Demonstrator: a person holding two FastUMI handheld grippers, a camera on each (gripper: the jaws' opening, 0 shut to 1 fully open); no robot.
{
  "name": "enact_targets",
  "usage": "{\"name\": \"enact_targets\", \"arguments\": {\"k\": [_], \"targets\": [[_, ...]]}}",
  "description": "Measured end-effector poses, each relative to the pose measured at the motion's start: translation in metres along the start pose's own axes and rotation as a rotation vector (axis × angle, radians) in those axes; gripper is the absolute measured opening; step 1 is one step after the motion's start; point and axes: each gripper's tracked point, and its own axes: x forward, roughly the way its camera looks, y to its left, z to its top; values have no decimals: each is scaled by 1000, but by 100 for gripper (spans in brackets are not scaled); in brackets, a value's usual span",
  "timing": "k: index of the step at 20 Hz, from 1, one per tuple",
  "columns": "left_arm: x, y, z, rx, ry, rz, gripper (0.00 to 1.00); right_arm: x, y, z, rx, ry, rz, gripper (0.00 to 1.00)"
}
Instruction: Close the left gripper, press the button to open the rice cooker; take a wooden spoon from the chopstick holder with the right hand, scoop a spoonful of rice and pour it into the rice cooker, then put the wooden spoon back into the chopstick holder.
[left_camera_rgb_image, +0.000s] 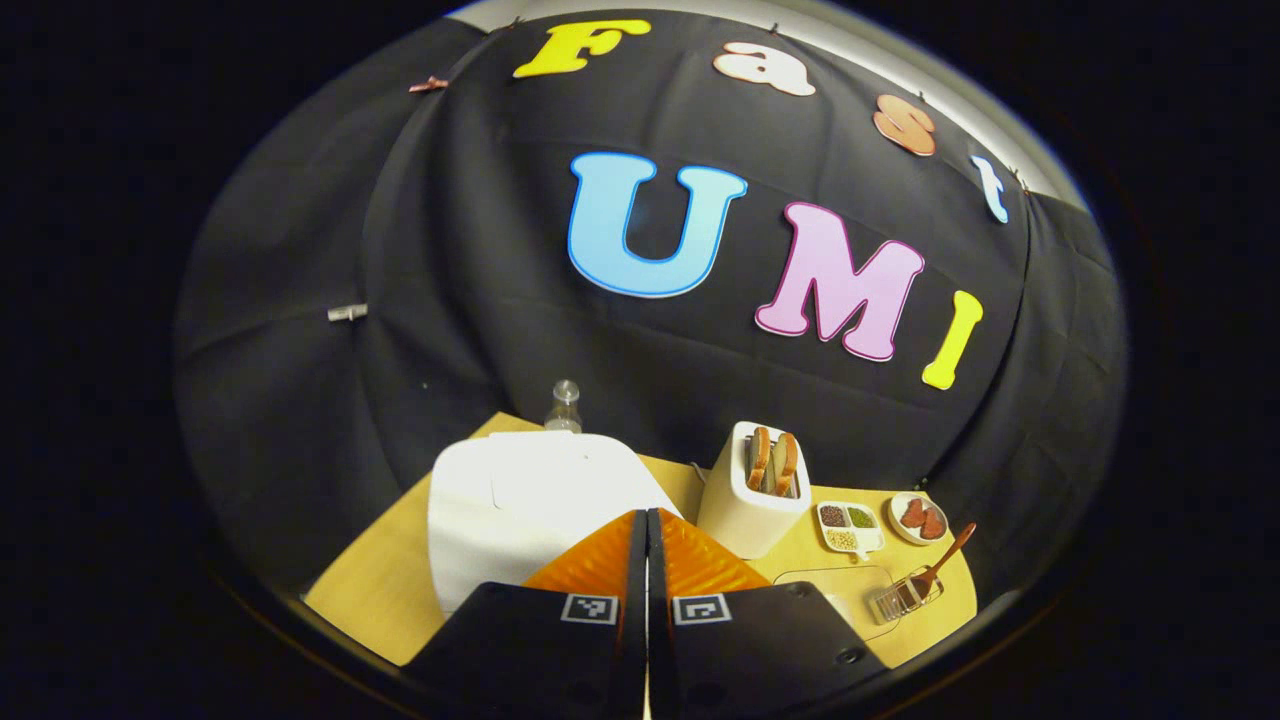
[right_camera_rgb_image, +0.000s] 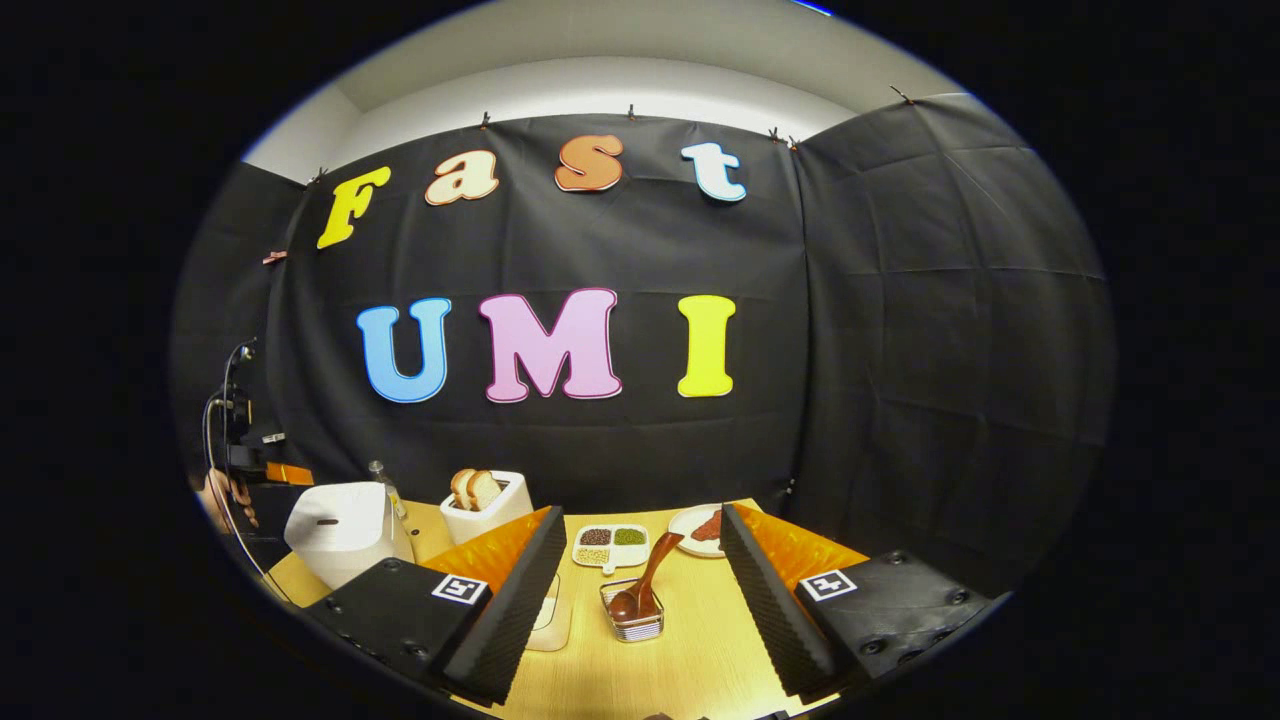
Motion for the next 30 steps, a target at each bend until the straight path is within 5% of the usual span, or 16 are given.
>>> {"name": "enact_targets", "arguments": {"k": [10, 19, 24, 30], "targets": [[36, 26, -61, -3, 136, 64, 6, 8, -30, -41, 29, 94, -68, 98], [37, 29, -68, -100, 136, 50, 7, 13, -27, -56, 11, 123, -67, 98], [21, 25, -38, -121, 46, 60, 6, 18, -28, -61, 9, 139, -57, 98], [-29, 15, 23, -33, -115, 83, 6, 33, -31, -63, 8, 142, -40, 98]]}}
